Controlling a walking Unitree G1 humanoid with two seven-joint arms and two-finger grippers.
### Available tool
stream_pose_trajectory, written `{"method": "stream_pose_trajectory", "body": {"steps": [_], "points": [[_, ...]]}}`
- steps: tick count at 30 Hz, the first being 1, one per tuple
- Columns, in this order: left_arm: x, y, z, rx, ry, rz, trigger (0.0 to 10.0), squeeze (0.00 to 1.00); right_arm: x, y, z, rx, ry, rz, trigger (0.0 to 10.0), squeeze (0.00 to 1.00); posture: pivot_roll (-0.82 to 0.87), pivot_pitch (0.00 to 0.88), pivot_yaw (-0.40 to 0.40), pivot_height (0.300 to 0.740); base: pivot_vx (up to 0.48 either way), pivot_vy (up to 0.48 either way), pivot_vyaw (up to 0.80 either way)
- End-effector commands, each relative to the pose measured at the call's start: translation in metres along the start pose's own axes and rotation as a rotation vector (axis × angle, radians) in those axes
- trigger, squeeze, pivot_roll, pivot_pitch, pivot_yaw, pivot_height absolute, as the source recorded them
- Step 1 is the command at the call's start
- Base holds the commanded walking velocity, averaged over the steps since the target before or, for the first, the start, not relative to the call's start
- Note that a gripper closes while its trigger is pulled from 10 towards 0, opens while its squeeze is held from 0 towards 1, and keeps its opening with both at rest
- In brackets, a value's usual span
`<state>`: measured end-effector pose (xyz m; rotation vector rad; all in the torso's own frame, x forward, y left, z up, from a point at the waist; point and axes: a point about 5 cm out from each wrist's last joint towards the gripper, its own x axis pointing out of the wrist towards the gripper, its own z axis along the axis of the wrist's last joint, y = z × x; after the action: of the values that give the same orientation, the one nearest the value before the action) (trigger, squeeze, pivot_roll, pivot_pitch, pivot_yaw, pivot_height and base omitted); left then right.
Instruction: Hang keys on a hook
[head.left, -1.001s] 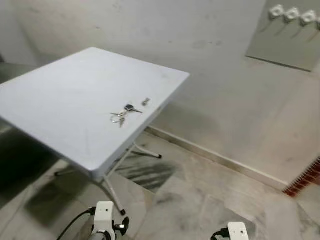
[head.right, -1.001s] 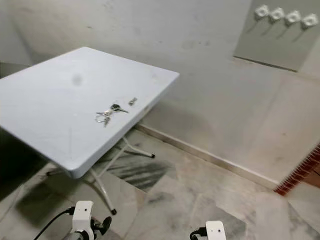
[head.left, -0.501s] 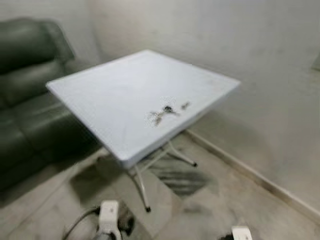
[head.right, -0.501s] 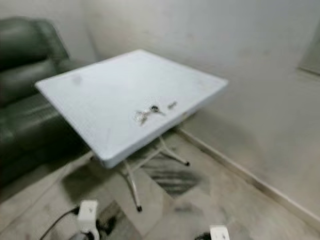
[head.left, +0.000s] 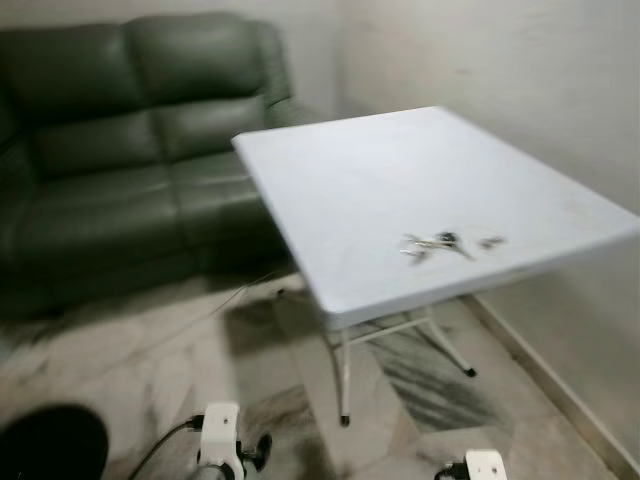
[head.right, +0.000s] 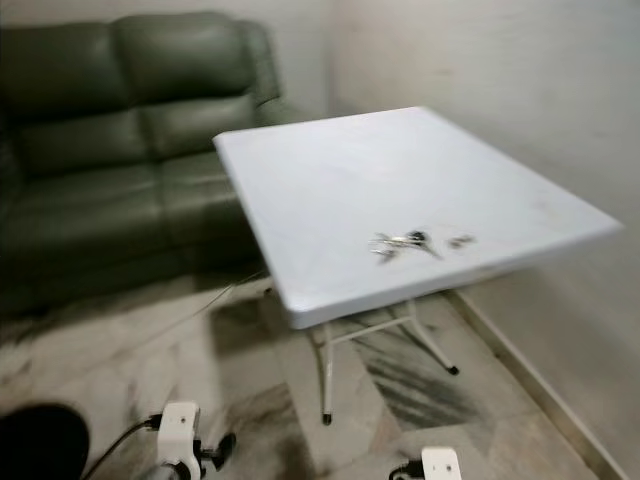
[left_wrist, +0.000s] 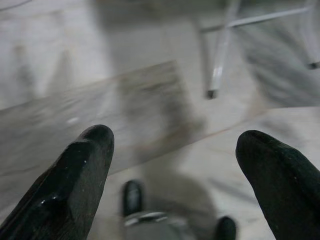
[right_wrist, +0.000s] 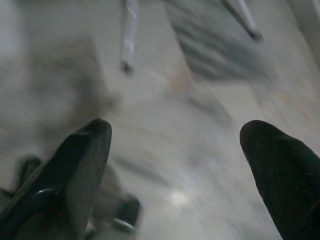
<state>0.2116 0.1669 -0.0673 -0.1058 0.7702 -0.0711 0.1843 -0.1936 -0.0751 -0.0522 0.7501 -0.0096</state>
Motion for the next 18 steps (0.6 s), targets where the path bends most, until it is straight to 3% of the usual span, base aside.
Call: {"method": "stream_pose_trajectory", "body": {"steps": [1,7,13,18], "points": [[0.0031,-0.0087,0.0063,-0.006,-0.021,-0.016,10.0,0.00,-0.0041,-0.0090,-0.0086,0.014,0.026,-0.027,10.0,0.00,0.00,0.000,-0.022,0.740,0.000,0.000,0.80],[0.0041,-0.0101,0.0096,-0.012,-0.033,-0.019,10.0,0.00,-0.0028,-0.0087,-0.0057,-0.013,0.022,-0.026,10.0,0.00,0.00,0.000,-0.024,0.740,0.000,0.000,0.80],[0.0048,-0.0109,0.0126,-0.012,-0.045,-0.021,10.0,0.00,-0.0020,-0.0085,-0.0046,0.018,0.022,-0.028,10.0,0.00,0.00,0.000,-0.026,0.740,0.000,0.000,0.80],[0.0051,-0.0116,0.0133,-0.017,-0.049,-0.020,10.0,0.00,-0.0017,-0.0102,-0.0016,0.065,0.000,-0.027,10.0,0.00,0.00,0.000,-0.027,0.740,0.000,0.000,0.12]]}}
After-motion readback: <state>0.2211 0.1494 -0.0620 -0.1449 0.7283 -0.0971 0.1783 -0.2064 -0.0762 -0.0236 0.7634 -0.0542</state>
